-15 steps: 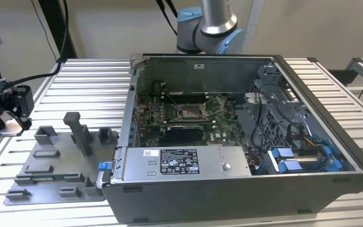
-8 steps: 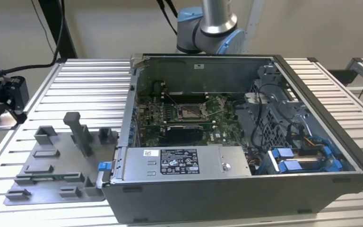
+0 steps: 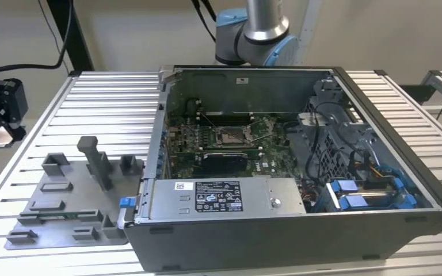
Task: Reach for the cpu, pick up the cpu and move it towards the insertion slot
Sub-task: 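Pick up the cpu and move it towards the insertion slot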
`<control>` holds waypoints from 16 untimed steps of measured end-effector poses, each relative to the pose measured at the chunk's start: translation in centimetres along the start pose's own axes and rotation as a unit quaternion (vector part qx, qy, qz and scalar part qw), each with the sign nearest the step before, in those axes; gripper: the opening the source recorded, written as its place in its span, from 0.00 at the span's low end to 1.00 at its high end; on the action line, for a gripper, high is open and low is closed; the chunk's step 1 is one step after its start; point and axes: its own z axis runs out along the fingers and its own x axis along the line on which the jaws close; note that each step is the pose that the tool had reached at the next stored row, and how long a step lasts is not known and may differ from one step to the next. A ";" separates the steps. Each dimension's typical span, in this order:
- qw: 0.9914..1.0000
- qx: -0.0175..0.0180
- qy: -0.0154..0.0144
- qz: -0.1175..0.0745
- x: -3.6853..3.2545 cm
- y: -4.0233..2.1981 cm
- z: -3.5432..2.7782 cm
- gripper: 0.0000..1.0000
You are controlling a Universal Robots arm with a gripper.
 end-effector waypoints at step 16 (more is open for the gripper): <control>1.000 0.001 -0.001 0.000 0.09 0.11 -2.26 0.00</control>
